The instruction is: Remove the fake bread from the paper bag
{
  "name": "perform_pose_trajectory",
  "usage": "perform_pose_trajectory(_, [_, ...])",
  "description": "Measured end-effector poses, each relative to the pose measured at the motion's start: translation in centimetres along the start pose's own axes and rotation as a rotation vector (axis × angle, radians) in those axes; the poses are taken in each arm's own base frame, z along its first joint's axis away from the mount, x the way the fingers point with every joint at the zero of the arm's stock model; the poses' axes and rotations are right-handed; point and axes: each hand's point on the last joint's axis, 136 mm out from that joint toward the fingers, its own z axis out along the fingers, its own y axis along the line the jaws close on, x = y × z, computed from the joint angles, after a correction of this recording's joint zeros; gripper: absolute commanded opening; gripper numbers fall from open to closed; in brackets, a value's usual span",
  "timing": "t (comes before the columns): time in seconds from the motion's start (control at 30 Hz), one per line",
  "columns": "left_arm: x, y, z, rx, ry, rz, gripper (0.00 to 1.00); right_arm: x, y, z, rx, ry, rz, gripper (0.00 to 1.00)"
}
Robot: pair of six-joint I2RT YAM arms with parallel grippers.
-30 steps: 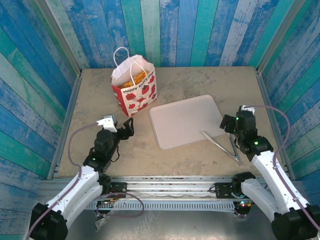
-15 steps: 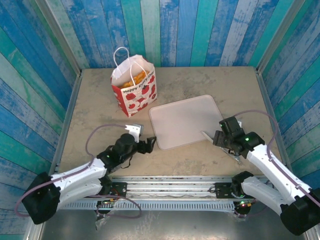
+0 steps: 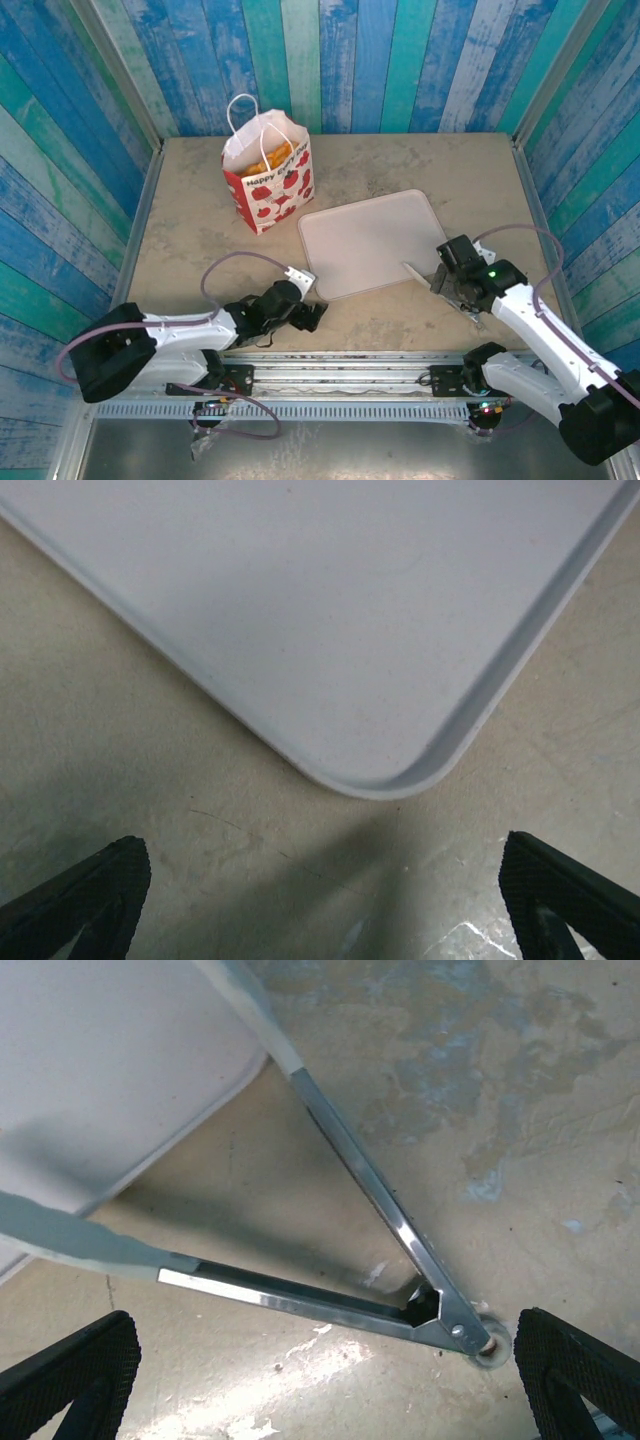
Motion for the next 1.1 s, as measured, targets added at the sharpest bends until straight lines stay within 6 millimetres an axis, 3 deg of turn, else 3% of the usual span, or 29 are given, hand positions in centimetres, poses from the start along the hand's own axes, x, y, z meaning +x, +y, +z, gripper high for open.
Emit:
perform_pose_trajectory(0.23, [1.2,-1.3,1.4,0.000,0.068,0.050,0.97,1.9,-1.4,1.6,0.066,0.047,0.040,1.00])
perform_pose_trajectory(0.33, [0.8,-1.6,2.0,-0.018,0.070,0.053,1.00,2.6,-1.9,2.1,0.086,0.063,0.054,1.00])
perform_pose_trajectory(0.53, [0.0,-1.3,3.0,-0.069,0.060,0.038,0.96,3.4,-2.1,3.2,0.105,0.091,0.071,1.00])
perform_pose_trajectory(0.83, [-1.2,-1.0,4.8,-0.135,0.032,0.041,0.88,2.7,-1.0,4.3,0.090,0.093,0.076,1.00])
perform_pose_trajectory(1.1, [-2.3,-1.3,6.1,-0.156,0.005,0.030,0.83,0.9,0.7,5.0,0.066,0.086,0.060,1.00])
